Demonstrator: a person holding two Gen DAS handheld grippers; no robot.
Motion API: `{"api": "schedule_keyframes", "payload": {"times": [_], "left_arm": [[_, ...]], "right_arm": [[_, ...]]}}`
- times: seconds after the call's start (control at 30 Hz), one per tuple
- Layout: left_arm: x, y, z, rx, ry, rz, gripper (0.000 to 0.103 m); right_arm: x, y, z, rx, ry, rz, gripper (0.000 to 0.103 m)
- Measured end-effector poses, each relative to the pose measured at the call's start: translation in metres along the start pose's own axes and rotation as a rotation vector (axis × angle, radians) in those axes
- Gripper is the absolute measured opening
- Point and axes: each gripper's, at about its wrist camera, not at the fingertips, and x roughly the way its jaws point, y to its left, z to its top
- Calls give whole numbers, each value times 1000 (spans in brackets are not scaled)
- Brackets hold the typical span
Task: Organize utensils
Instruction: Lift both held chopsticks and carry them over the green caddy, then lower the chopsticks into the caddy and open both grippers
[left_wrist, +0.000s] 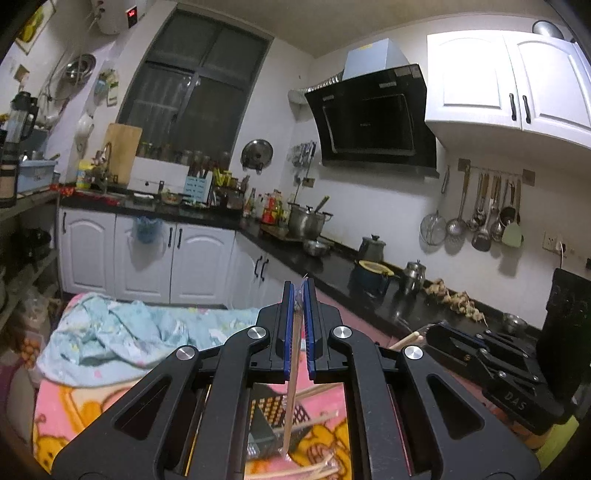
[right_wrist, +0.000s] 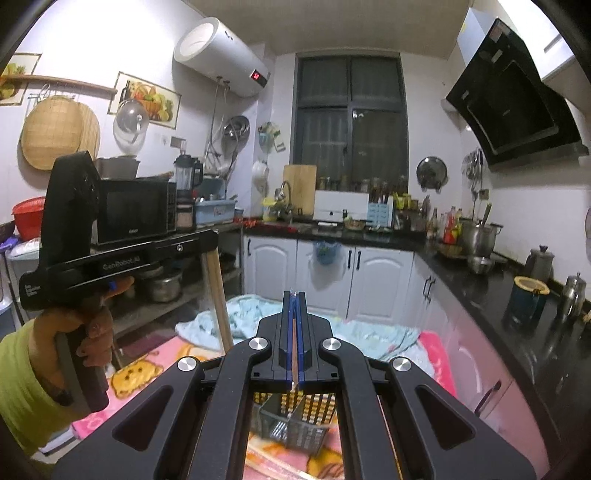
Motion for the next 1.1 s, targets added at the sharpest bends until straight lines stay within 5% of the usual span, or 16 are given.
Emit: {"api": "schedule_keyframes", "payload": {"times": [0.43,1.1], "left_arm": [[40,-8,13,26,-16,41,3],[93,19,-37,10,46,120,3]], "right_arm": [[17,-21,9,35,4,-20,2],[55,-31,-22,77,115,-24,2]]}}
